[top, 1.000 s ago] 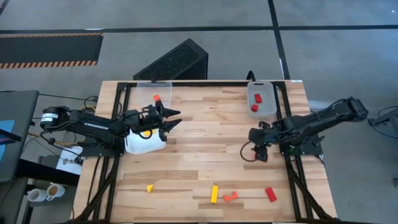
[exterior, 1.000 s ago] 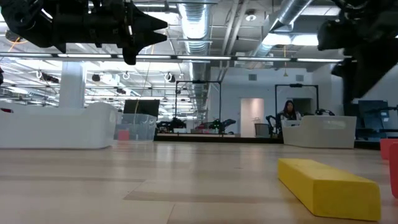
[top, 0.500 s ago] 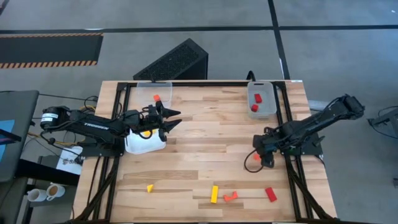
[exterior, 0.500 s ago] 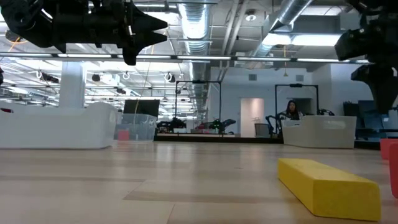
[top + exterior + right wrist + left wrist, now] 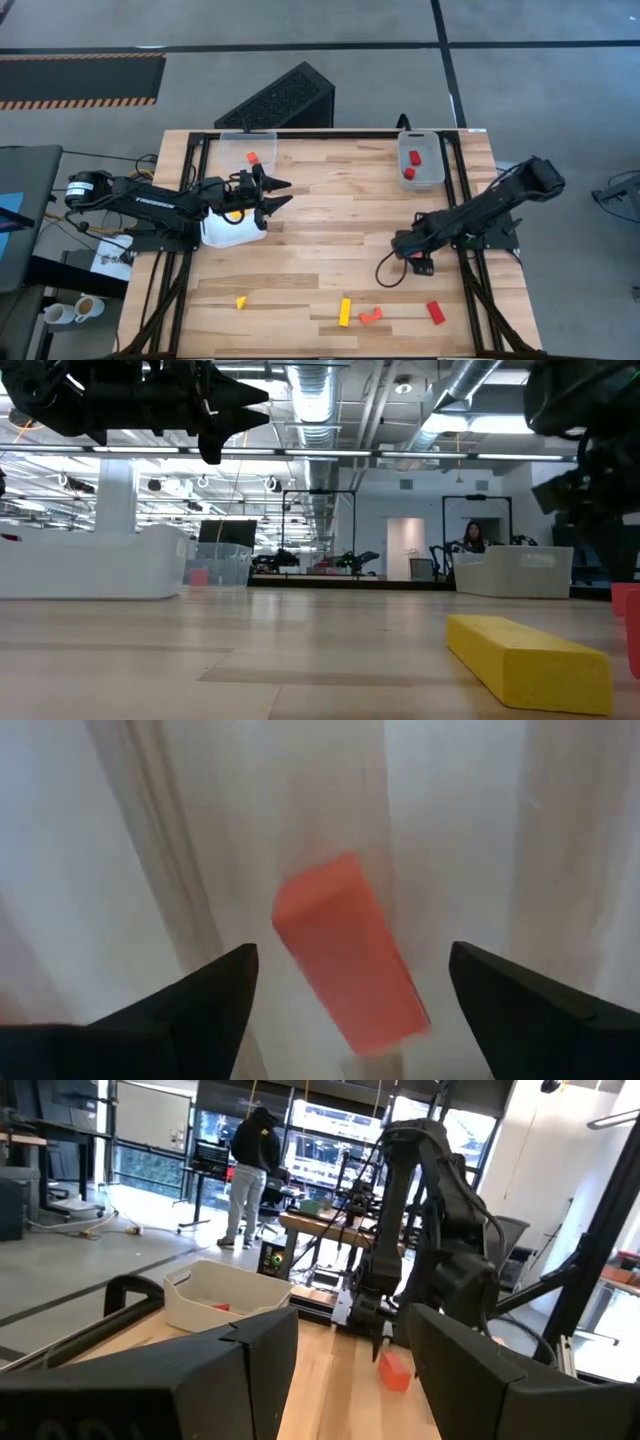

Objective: Sort & place blocks by color
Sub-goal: Put the top orange block into the transparent bin

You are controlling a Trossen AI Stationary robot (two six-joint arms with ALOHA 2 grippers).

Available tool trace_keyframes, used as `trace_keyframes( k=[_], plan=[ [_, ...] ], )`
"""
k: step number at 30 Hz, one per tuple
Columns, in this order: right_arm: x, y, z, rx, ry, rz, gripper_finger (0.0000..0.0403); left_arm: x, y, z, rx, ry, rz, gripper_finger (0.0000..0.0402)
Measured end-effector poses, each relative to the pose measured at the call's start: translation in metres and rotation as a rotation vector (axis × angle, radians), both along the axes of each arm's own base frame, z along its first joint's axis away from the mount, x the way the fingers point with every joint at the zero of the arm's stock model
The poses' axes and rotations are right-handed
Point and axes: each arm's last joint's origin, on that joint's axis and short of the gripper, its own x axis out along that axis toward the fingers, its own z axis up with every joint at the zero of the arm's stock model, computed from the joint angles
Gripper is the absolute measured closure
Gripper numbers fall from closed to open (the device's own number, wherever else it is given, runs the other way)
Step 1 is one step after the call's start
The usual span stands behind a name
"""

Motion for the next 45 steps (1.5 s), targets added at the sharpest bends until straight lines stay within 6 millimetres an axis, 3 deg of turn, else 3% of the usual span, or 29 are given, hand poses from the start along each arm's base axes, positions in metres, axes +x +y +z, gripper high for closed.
trace_keyframes(
  k=[6,12,16,23,30,37,40,45],
  plan=[
    [0.008,0.003,-0.024,-0.032,0.108,0.03,0.011,0.0,0.0,0.0,0.0,-0.001,0.005,0.0223],
    [0.015,0.007,-0.029,-0.025,0.144,0.054,0.0212,0.0,0.0,0.001,-0.005,-0.009,0.004,0.0223],
    [0.025,0.009,-0.011,-0.027,0.063,0.059,0.0278,0.0,0.0,0.001,-0.005,-0.009,0.007,0.0223],
    [0.048,-0.006,0.045,-0.063,-0.203,-0.001,0.0277,0.0,0.001,0.001,-0.014,-0.011,0.051,0.0223],
    [0.081,-0.047,0.107,-0.139,-0.657,-0.029,0.0278,-0.001,0.001,0.004,-0.026,-0.047,0.046,0.0223],
    [0.11,-0.112,0.16,-0.24,-1.127,-0.048,0.0278,-0.011,-0.002,0.018,0.036,-0.092,-0.028,0.0223],
    [0.12,-0.144,0.169,-0.269,-1.268,-0.074,0.0277,-0.026,-0.003,0.028,0.063,-0.117,-0.019,0.0223],
    [0.147,-0.197,0.17,-0.249,-1.411,-0.08,0.0276,-0.046,-0.003,0.027,0.065,-0.096,0.066,0.0223]
  ],
)
